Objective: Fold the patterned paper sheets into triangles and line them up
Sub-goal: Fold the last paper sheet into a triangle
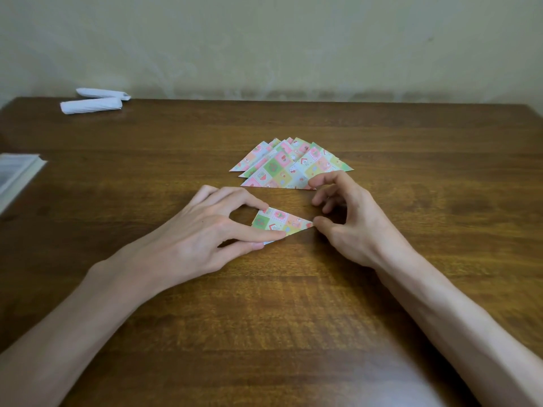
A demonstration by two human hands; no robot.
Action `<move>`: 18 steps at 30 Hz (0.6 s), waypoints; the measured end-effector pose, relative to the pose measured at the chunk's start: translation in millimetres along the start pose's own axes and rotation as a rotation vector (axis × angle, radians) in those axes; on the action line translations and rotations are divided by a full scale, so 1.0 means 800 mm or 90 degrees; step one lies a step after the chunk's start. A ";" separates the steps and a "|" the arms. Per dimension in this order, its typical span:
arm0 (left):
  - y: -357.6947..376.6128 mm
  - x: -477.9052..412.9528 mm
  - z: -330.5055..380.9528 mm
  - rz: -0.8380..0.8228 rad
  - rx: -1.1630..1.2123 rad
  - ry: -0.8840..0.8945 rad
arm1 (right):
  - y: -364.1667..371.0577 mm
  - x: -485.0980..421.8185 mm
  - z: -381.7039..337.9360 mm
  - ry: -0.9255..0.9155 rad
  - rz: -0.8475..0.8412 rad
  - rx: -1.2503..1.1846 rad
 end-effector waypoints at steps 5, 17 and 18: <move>-0.001 0.001 0.001 -0.018 0.017 0.001 | -0.002 0.000 0.003 0.007 -0.007 -0.022; 0.000 0.011 -0.007 -0.033 0.162 0.015 | -0.004 -0.003 0.002 0.014 -0.047 0.017; -0.001 0.010 -0.006 -0.019 0.160 0.012 | -0.003 -0.001 0.002 0.004 -0.047 0.019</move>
Point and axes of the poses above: each hand's wrist, its own x-axis away from the middle knuckle, its own y-axis out of the palm, z = x × y, the point moved 5 cm from there along -x, towards the middle knuckle, and after that the axes turned 6 degrees about -z, right-handed, at the moved point
